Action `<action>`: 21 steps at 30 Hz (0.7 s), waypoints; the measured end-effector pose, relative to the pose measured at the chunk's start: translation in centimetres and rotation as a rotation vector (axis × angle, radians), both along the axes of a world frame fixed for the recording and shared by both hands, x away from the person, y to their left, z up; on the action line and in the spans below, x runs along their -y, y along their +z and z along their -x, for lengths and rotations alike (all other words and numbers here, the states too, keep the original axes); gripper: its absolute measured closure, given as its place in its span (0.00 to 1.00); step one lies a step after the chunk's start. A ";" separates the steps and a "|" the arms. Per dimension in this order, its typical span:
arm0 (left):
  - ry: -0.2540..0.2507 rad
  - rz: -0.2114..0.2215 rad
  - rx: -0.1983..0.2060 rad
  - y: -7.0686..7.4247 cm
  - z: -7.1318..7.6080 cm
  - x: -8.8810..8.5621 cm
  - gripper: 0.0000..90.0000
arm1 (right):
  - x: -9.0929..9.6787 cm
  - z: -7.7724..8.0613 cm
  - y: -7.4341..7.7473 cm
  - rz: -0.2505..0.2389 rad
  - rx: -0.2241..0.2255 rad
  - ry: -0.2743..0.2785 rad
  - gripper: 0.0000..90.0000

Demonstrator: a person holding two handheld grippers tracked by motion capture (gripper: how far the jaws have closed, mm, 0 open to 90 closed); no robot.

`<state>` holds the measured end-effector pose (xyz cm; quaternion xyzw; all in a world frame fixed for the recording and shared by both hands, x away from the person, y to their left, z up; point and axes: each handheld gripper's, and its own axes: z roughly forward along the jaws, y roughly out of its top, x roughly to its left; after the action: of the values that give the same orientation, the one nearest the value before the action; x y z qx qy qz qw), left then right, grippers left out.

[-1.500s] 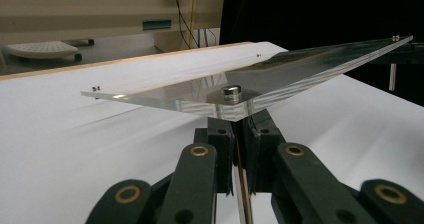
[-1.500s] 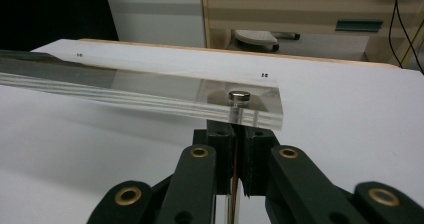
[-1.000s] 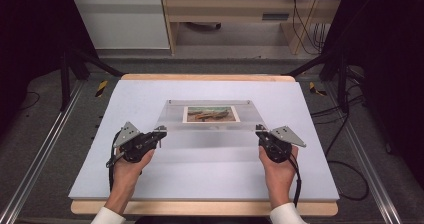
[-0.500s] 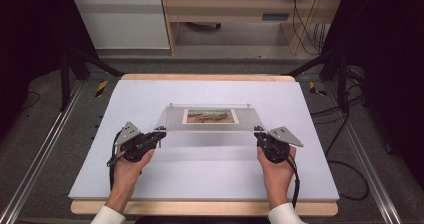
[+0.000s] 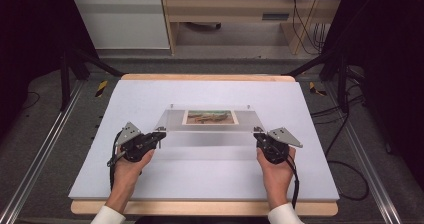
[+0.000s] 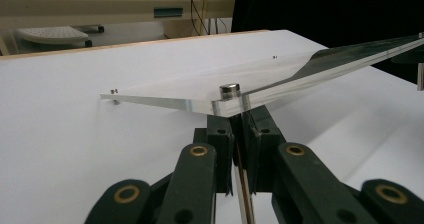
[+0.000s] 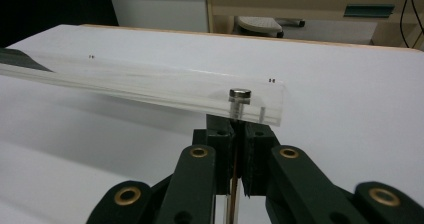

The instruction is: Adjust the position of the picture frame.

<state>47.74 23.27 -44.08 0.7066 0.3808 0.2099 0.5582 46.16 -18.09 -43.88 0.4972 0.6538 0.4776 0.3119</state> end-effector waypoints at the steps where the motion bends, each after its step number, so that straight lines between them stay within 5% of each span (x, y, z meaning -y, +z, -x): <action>1: 0.000 -0.002 0.000 0.0 0.0 0.0 0.91 | 0.0 0.0 0.0 0.001 0.000 0.001 0.94; 21: 0.011 -0.028 -0.028 -0.1 0.5 0.0 0.91 | 0.0 0.4 -0.2 -0.008 -0.021 0.015 0.94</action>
<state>47.23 23.26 -44.14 0.7153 0.3893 0.2083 0.5416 45.71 -18.04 -44.09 0.4984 0.6589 0.4774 0.2994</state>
